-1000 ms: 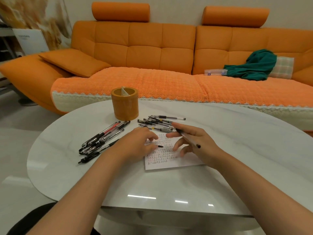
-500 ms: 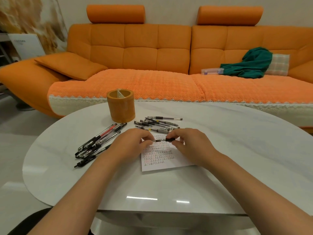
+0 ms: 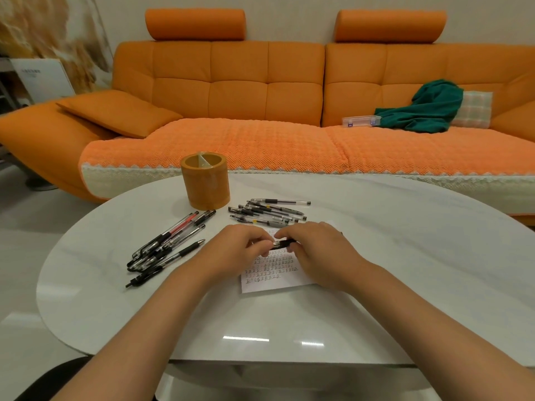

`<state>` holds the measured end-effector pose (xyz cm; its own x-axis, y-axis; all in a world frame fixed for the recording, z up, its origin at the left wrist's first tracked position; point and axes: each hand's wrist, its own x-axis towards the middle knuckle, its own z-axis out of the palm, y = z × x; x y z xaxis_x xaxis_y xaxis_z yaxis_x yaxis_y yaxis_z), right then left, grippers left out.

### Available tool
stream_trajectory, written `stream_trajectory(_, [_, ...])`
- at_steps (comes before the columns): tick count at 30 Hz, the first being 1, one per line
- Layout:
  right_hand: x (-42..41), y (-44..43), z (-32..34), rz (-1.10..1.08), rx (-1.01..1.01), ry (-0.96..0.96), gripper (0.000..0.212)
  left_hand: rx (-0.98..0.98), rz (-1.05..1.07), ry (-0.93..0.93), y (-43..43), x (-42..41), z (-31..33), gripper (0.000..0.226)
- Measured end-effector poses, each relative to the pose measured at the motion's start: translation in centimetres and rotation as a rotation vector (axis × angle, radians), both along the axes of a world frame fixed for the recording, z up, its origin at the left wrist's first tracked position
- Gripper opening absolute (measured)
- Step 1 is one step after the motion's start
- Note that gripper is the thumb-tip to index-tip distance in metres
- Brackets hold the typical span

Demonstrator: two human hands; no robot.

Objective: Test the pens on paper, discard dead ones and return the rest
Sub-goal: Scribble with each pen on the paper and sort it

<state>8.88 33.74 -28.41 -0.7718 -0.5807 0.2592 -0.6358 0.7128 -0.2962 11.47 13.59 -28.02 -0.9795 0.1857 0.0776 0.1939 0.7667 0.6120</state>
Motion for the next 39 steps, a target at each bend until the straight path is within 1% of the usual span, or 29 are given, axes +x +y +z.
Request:
stream_trajectory(3, [0.4,0.1,-0.1,0.033,0.093,0.129,0.023,0.217,-0.009,-0.102,0.8,0.5,0.4,0.011])
stream_trajectory(4, [0.5,0.1,0.0,0.022,0.123,0.169,0.026,0.262,-0.011,-0.127,1.1,0.6,0.5,0.010])
stream_trajectory(7, [0.6,-0.5,-0.1,-0.023,0.185,0.269,0.054,0.371,0.010,-0.206,1.6,1.0,0.7,0.007])
stream_trajectory(8, [0.6,-0.7,-0.2,-0.026,0.193,0.298,0.060,0.388,0.015,-0.229,1.7,1.1,0.7,0.006])
stream_trajectory(10, [0.7,-0.9,-0.3,-0.058,0.186,0.313,0.064,0.397,0.019,-0.256,1.8,1.2,0.7,0.007])
stream_trajectory(14, [1.1,-1.0,-0.5,-0.109,0.206,0.294,0.060,0.394,0.006,-0.267,1.7,1.3,0.8,0.009])
stream_trajectory(17, [1.2,-1.3,-0.7,-0.109,0.210,0.289,0.058,0.378,0.005,-0.272,1.7,1.4,1.0,0.008])
stream_trajectory(20, [0.8,-1.3,-1.0,-0.077,0.157,0.282,0.057,0.404,0.031,-0.277,1.6,1.5,1.2,0.007])
stream_trajectory(25, [0.4,-1.2,-1.2,-0.079,0.187,0.295,0.068,0.457,0.082,-0.339,1.9,1.6,1.1,0.007])
stream_trajectory(28, [0.4,-1.5,-1.1,-0.084,0.183,0.302,0.062,0.477,0.092,-0.336,1.8,1.5,1.0,0.009])
stream_trajectory(34, [0.3,-1.7,-1.0,-0.111,0.195,0.311,0.060,0.493,0.102,-0.315,1.8,1.3,0.9,0.009])
stream_trajectory(37, [0.3,-1.6,-1.3,-0.084,0.122,0.300,0.060,0.503,0.121,-0.319,1.9,1.3,0.9,0.010])
stream_trajectory(39, [0.2,-1.5,-1.3,-0.074,0.111,0.313,0.062,0.514,0.138,-0.324,1.9,1.3,0.9,0.010])
